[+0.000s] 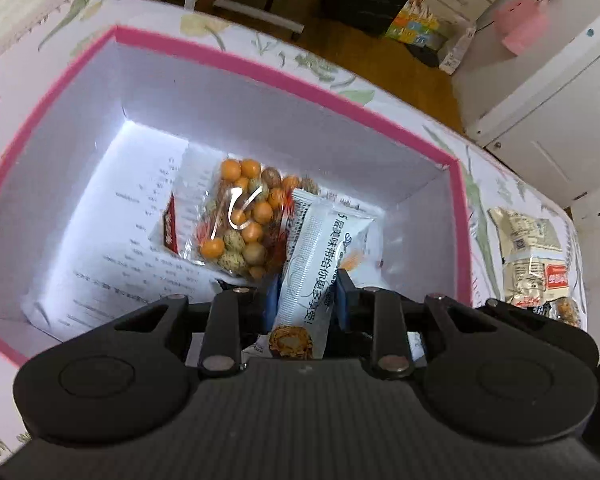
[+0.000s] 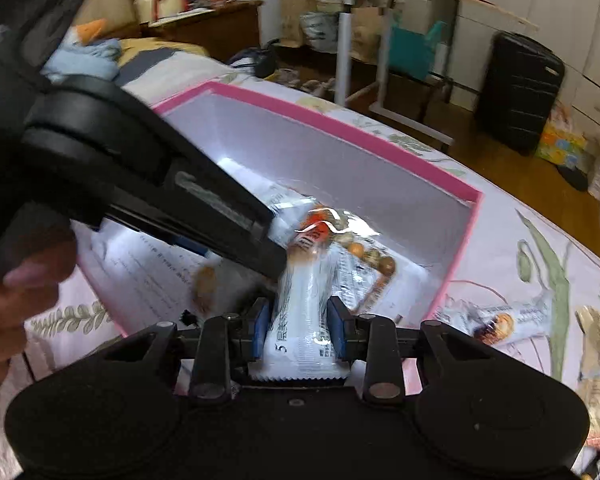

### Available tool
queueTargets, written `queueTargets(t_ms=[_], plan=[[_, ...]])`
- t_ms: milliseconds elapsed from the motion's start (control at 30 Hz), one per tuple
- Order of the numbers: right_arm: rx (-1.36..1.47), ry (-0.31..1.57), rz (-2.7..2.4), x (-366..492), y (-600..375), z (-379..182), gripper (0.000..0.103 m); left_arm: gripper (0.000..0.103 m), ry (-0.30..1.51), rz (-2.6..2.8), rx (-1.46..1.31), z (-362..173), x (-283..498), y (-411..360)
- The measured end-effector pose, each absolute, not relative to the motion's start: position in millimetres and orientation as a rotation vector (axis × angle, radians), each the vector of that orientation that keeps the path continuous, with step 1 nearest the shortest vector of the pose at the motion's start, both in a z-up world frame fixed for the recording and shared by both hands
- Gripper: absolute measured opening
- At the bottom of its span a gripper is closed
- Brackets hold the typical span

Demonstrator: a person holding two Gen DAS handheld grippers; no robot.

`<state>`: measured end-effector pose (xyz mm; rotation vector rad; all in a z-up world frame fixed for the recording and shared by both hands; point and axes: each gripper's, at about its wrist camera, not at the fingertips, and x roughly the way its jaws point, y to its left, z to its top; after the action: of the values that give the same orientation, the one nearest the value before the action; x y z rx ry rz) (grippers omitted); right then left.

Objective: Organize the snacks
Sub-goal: 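Carry the white bar with the left gripper into the pink box and open, then grasp the beige biscuit bag with the left gripper while the right gripper grasps it too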

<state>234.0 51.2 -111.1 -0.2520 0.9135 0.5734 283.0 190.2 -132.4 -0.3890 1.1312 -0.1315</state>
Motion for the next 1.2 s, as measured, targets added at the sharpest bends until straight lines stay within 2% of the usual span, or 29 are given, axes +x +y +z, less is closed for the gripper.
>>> queueTargets(t_ms=[33,100,133,300,500,667,900,1200], plan=[[-0.244,0.911,0.613,231.3,49.8,-109.0,0.04,0.028,1.14,-0.126,-0.389,-134.6,282.0,188.5],[-0.21,0.897,0.641,222.6,40.1,-100.9,0.056,0.034,1.129,-0.128,-0.364,-132.8,277.0,185.0],[-0.195,0.88,0.647,217.1,34.2,-95.4,0.057,0.036,1.121,-0.131,-0.346,-130.3,273.2,183.3],[-0.101,0.808,0.638,182.3,-5.6,-63.6,0.057,0.041,1.067,-0.159,-0.324,-104.1,245.2,185.3],[0.024,0.745,0.575,131.1,-66.0,-31.0,0.061,0.041,1.019,-0.209,-0.253,-64.6,205.7,178.9],[0.078,0.729,0.49,101.2,-114.2,-25.4,0.061,0.041,0.981,-0.282,-0.195,-34.9,173.4,155.5],[0.078,0.722,0.398,78.8,-162.6,-36.0,0.063,0.041,0.932,-0.399,-0.105,-14.9,146.5,95.0],[0.065,0.744,0.281,63.0,-225.9,-69.3,0.063,0.041,0.958,-0.502,-0.05,-37.3,149.0,13.3]])
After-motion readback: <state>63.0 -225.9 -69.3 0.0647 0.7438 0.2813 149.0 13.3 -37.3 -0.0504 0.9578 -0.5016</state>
